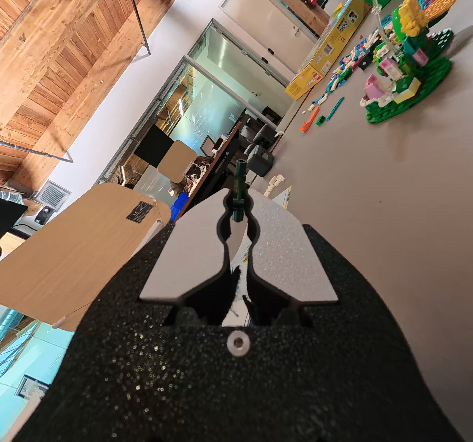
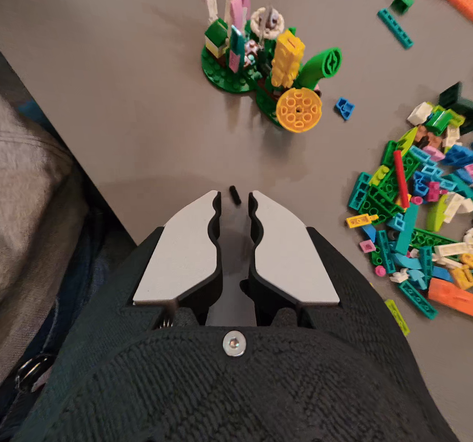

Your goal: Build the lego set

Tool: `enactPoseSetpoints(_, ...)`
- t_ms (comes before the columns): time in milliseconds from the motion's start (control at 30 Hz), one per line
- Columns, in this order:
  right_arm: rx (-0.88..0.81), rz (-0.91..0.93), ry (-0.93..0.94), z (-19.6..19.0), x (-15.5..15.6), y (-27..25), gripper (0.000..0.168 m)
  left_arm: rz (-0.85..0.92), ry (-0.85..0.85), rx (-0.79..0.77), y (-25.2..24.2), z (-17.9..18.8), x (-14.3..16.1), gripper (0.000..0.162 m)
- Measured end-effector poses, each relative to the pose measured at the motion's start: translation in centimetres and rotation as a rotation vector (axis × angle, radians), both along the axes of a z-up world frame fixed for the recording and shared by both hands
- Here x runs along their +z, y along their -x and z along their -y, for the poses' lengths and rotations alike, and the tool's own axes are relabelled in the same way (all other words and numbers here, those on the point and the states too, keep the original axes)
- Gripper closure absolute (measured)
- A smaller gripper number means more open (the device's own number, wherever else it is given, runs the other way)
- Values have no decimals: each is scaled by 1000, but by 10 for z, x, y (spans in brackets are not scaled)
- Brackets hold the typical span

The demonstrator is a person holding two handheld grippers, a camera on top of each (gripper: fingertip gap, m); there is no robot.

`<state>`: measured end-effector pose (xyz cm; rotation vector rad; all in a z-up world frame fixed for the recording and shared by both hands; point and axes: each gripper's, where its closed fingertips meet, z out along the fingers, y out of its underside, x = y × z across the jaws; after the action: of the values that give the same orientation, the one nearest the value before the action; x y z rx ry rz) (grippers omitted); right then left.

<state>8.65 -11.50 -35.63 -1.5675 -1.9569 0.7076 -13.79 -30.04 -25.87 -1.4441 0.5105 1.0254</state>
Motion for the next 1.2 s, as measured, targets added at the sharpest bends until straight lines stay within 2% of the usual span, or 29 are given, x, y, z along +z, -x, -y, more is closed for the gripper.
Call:
enactPoseSetpoints(167,31,19,57,-7,-6,-2,158,-3,5,-4,-1,-1,-1,155)
enactPoseSetpoints(467,98,33,72,-2,-10,1,163,3,14,-9,0,-2,-3,155)
enactPoseSetpoints(767,143,3,14,3,-6,5,166,10,15,-22,-2,-2,-3,155)
enactPoseSetpoints(867,189,-155,-16,18,18,21,166,34,8,-40,-4,-2,-1,155)
enactPoseSetpoints(1033,324,-511,-5,63,85,47,166,90,-17,-80,-8,-2,2,155)
enactPoseSetpoints(1200,436,-656,19,95,125,57,167,117,-26,-116,-12,-1,4,155)
